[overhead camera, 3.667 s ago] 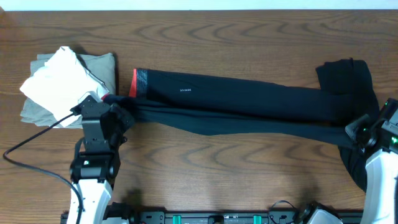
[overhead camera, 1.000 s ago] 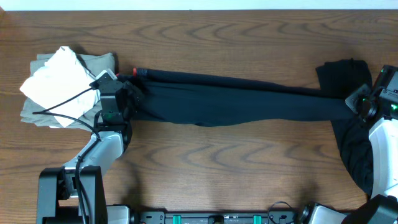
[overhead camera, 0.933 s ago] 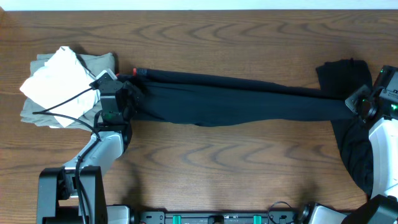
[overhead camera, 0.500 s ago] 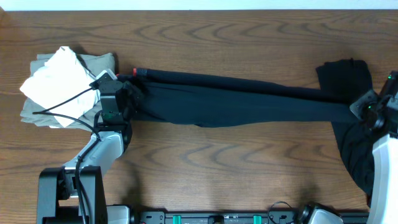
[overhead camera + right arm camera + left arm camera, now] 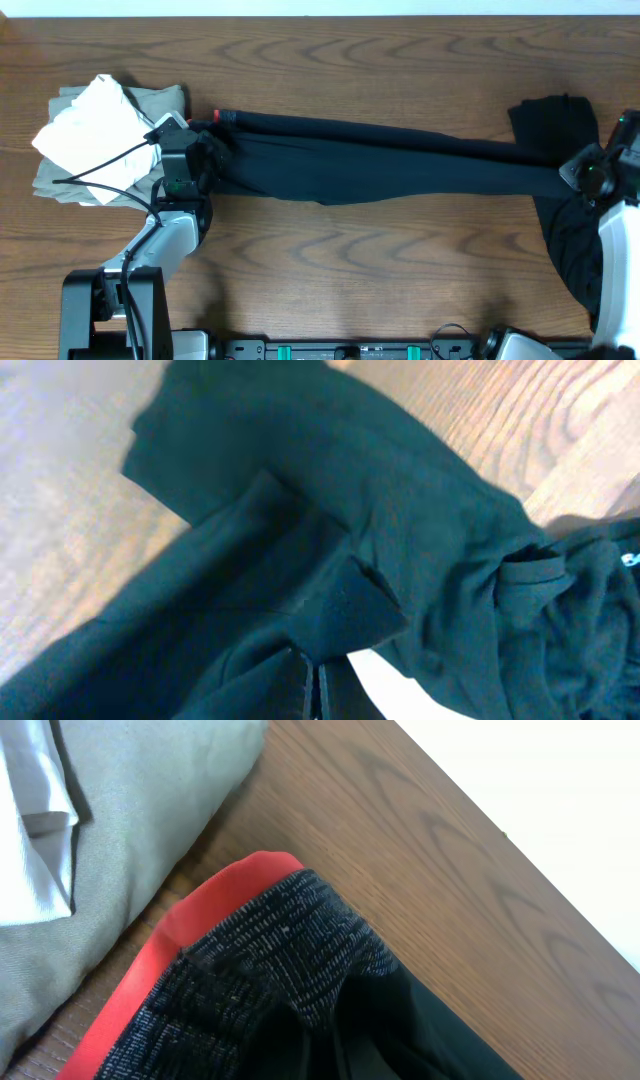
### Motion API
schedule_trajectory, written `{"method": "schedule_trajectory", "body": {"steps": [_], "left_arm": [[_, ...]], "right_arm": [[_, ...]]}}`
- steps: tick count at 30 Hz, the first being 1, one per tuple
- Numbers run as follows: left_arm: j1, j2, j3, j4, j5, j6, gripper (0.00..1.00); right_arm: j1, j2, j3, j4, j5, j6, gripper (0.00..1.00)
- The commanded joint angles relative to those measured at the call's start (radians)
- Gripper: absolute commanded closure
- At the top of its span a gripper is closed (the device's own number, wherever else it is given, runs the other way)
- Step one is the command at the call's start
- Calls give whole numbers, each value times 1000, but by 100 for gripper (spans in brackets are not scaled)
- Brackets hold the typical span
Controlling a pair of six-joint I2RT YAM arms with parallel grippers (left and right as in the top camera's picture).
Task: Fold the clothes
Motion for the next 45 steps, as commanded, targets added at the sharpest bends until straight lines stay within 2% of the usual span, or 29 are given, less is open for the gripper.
{"method": "schedule_trajectory", "body": {"steps": [1, 16, 27, 45], "left_arm": [[3, 1, 23, 2, -24, 25, 94], [3, 2, 23, 13, -24, 25, 94], [3, 9, 23, 56, -24, 51, 94], [3, 118, 24, 193, -24, 51, 94]], "right_arm": [[6, 57, 17, 21, 42, 15, 99], [8, 286, 17, 203, 38, 17, 99], [8, 307, 17, 305, 11, 18, 99], [8, 341, 17, 383, -20, 19, 99]]}}
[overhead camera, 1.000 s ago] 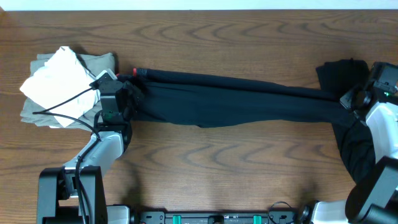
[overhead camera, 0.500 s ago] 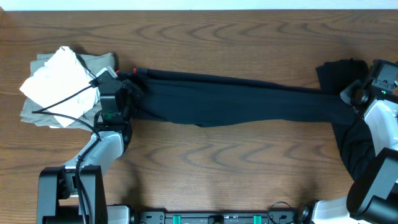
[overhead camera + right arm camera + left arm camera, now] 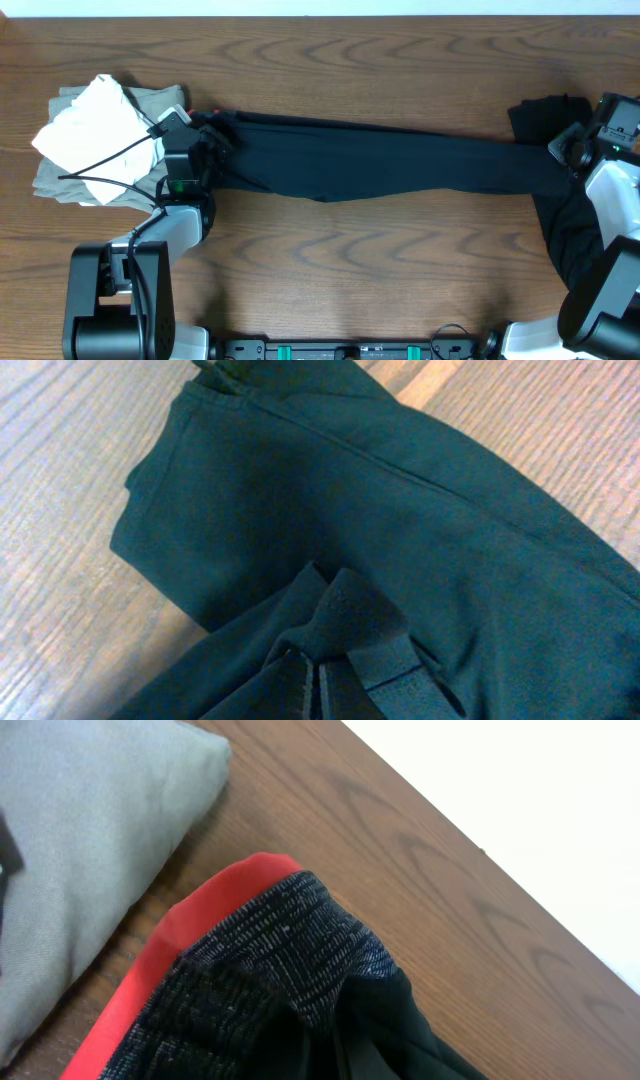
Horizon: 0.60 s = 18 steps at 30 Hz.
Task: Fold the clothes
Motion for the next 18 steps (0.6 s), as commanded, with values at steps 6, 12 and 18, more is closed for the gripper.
{"method": "schedule_trajectory", "body": {"steps": [6, 12, 18], "left_arm": [[3, 17, 24, 23, -32, 25, 94], [3, 17, 24, 35, -32, 37, 38], [3, 17, 24, 34, -31, 43, 34]], "right_arm": [[8, 88, 17, 46, -10, 23, 99], [8, 131, 17, 111, -13, 22, 74], [8, 131, 17, 165, -14, 21, 68]]}}
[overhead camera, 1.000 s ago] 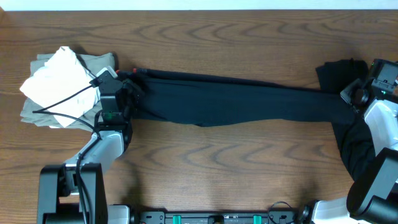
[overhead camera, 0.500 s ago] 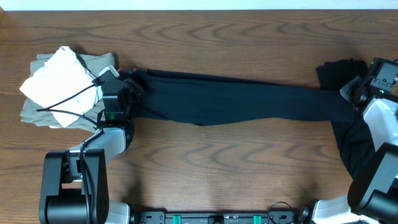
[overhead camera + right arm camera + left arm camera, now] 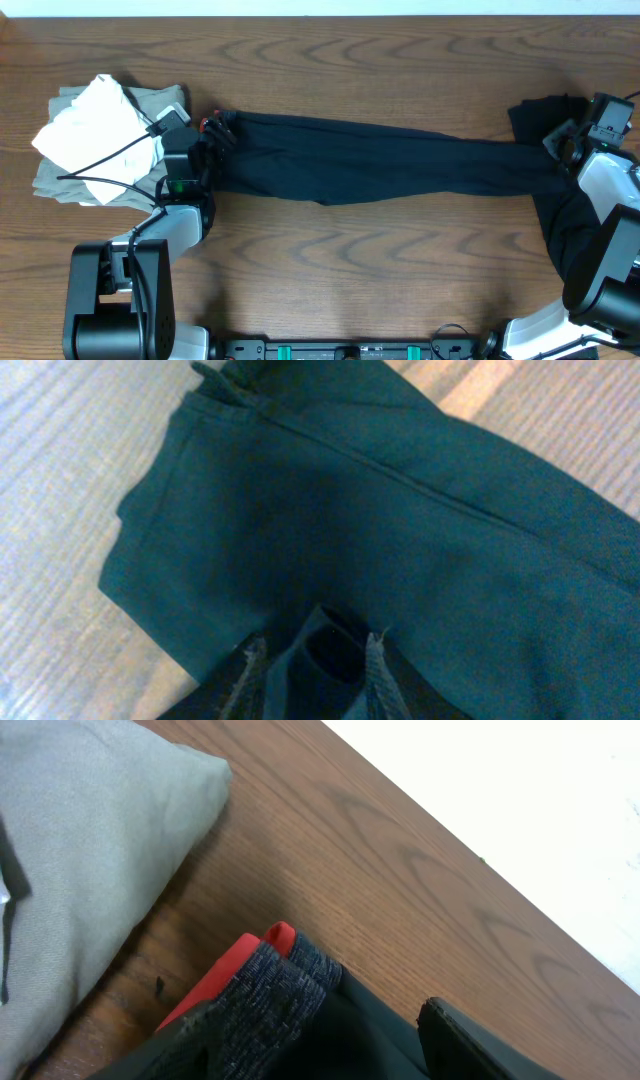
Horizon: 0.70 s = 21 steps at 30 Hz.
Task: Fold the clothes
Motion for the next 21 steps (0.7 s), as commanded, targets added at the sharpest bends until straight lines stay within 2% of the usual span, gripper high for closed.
{"method": "schedule_trajectory", "body": {"steps": [1, 6, 10, 16, 21], "left_arm": [[2, 11, 23, 1, -18, 21, 34], [2, 11, 23, -51, -13, 22, 35], [2, 11, 23, -117, 61, 71, 36], [2, 11, 23, -236, 99, 71, 45], [2, 11, 23, -328, 99, 71, 54]], "right_arm": [[8, 9, 17, 6, 5, 2, 68], [8, 9, 17, -24, -18, -30, 68], [8, -10, 17, -43, -67, -90, 67], [8, -121, 17, -106, -96, -154, 67], [9, -219, 17, -211, -222, -286, 68]]}}
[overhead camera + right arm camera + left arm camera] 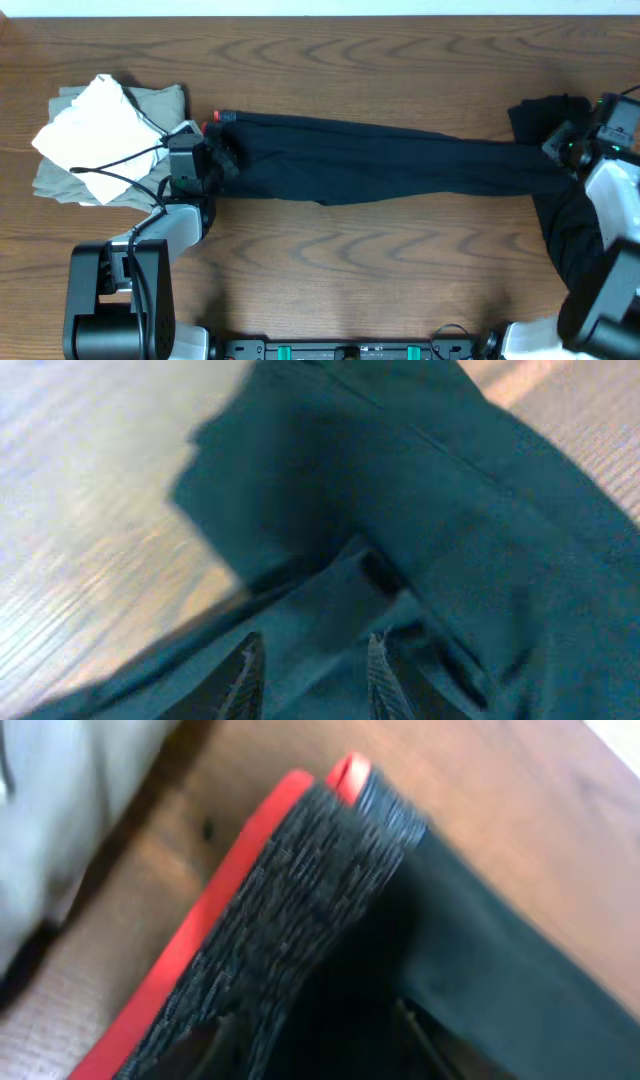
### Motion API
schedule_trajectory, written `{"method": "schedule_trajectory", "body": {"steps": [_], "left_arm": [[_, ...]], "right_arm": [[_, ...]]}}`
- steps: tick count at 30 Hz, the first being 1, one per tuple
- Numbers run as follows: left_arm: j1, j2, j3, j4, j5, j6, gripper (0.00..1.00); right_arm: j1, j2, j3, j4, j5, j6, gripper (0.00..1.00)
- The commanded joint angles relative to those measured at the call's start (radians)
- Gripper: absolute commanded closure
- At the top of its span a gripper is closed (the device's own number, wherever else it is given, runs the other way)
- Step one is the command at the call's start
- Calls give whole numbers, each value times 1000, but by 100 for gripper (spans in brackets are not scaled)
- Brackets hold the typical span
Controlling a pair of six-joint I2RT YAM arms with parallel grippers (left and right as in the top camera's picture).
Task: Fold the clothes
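A pair of black trousers [380, 160] lies stretched in a long band across the wooden table [330, 260]. Its grey knit waistband with a red edge [290, 910] is at the left end. My left gripper [310, 1035] stands open low over that waistband, its fingers [200, 1045] spread on either side of the dark cloth. In the overhead view the left gripper [210, 160] is at the trousers' left end. My right gripper [310, 660] is open over the trousers' right end, seen from above as the right gripper [572, 150].
A pile of grey and white clothes [100, 140] sits at the far left, close beside the left arm. More black cloth [570, 240] is heaped at the right edge under the right arm. Bare wood lies in front of the trousers.
Both grippers stay open. The left one has moved in closer over the red-edged waistband. The right one has shifted over the dark cloth. The trousers lie as before.
At first both grippers were shut on the two ends of the trousers, which sagged a little between them. Then the trousers were pulled straighter, still held. Afterwards both grippers were open and the trousers lay flat, as they do now.
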Motion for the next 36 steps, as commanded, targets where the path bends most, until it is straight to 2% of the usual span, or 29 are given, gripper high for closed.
{"method": "schedule_trajectory", "body": {"steps": [1, 6, 12, 22, 30, 36], "left_arm": [[2, 11, 15, -41, 14, 16, 54], [2, 11, 15, -95, 14, 15, 54], [2, 11, 15, -95, 14, 15, 54], [2, 11, 15, -95, 14, 15, 54], [2, 11, 15, -95, 13, 15, 54], [2, 11, 15, -107, 13, 15, 54]], "right_arm": [[9, -61, 17, -49, -137, -153, 69], [35, -40, 16, -145, -351, -366, 72], [147, 39, 16, -193, -376, -481, 74], [358, 182, 16, -135, -393, -496, 75], [531, 224, 16, -44, -390, -495, 74], [601, 251, 16, -2, -331, -464, 71]]}}
